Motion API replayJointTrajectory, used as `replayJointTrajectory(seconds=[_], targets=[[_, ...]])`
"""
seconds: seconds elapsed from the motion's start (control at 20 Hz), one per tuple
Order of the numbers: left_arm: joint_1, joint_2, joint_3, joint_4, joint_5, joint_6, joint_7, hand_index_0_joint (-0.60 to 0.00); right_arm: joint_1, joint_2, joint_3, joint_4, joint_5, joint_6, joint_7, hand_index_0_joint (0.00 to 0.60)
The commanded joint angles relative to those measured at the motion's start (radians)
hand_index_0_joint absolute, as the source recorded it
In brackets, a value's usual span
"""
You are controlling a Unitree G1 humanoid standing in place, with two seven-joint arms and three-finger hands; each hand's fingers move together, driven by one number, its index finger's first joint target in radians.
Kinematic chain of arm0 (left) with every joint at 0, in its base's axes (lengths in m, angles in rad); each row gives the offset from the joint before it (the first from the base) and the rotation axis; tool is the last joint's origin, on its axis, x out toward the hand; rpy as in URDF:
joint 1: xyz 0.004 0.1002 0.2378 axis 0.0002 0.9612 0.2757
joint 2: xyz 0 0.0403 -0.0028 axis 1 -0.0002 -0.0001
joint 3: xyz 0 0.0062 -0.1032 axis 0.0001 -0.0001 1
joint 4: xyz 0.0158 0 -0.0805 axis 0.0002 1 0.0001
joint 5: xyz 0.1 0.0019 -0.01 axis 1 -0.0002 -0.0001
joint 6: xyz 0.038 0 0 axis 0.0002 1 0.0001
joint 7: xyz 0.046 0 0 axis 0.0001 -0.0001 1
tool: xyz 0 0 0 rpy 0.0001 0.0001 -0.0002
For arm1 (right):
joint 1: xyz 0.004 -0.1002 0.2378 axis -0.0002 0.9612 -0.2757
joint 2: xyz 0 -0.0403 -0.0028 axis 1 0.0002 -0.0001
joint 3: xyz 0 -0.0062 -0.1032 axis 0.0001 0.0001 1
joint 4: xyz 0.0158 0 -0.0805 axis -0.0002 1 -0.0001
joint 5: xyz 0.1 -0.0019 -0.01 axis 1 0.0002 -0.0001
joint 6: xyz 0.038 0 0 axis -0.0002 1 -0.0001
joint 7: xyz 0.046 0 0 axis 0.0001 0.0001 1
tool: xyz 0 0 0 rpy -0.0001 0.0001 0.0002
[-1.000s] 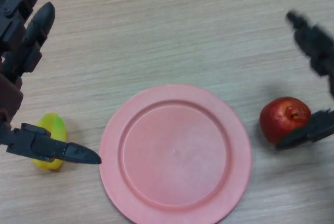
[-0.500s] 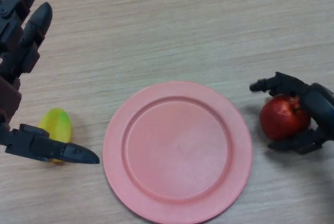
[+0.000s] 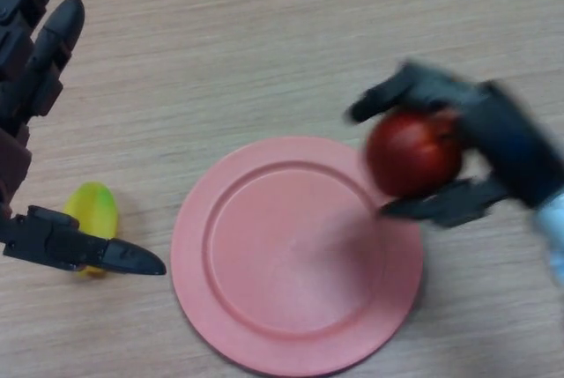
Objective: Pick up the red apple and place it on the plate
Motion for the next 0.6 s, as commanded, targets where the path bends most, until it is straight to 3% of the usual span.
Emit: replayJointTrajectory(seconds=[0.05,0.2,0.3,0.35,0.5,0.55,0.6], targets=[[-0.027,0.045,0.081,-0.046,-0.037,-0.082,0.017,0.0,-0.006,0.026,0.032,0.003,0.018,-0.104,-0.041,0.6],[-0.022,0.04,0.078,-0.044,-0.041,-0.083,0.014,0.0,0.004,0.045,0.076,0.13,-0.024,-0.18,-0.086,0.6],[-0.024,0.04,0.078,-0.041,-0.045,-0.084,0.02,0.0,0.015,0.046,0.106,0.12,-0.011,-0.087,-0.067,0.6],[-0.024,0.04,0.077,-0.041,-0.044,-0.084,0.021,0.0,0.015,0.046,0.106,0.119,-0.013,-0.086,-0.065,0.551],[-0.026,0.042,0.072,-0.042,-0.034,-0.077,0.019,0.0,0.01,0.047,0.106,0.096,-0.011,-0.06,-0.051,0.151],[-0.029,0.041,0.067,-0.039,-0.028,-0.078,0.02,0.0,0.007,0.047,0.103,0.073,0.004,-0.034,-0.045,0.051],[-0.034,0.038,0.059,-0.031,-0.023,-0.092,0.029,0.0,0.002,0.047,0.093,0.04,0.022,0.001,-0.038,0.0]])
